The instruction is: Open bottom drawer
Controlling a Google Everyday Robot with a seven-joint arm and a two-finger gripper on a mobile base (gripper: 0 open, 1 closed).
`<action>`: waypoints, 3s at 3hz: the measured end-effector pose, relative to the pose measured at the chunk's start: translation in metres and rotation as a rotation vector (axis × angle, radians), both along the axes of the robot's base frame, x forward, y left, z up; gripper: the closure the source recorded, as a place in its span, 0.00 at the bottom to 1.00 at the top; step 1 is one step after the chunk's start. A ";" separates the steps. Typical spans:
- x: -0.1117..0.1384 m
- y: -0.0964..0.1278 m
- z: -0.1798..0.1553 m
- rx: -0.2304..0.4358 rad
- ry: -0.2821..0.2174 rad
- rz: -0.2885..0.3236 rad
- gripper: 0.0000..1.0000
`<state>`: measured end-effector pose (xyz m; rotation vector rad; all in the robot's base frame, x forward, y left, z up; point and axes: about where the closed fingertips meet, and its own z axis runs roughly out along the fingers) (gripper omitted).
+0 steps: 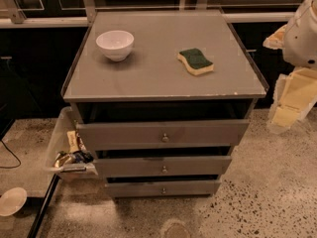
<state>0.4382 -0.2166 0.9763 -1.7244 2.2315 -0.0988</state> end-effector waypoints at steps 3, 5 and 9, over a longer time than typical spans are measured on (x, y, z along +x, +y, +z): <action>-0.019 -0.012 -0.043 0.020 0.014 0.004 0.00; -0.038 -0.017 -0.132 0.073 -0.001 0.148 0.00; -0.024 -0.034 -0.258 0.121 0.036 0.209 0.00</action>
Offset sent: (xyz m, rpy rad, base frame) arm -0.0142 -0.0078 -0.0306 0.0117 0.0149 0.0074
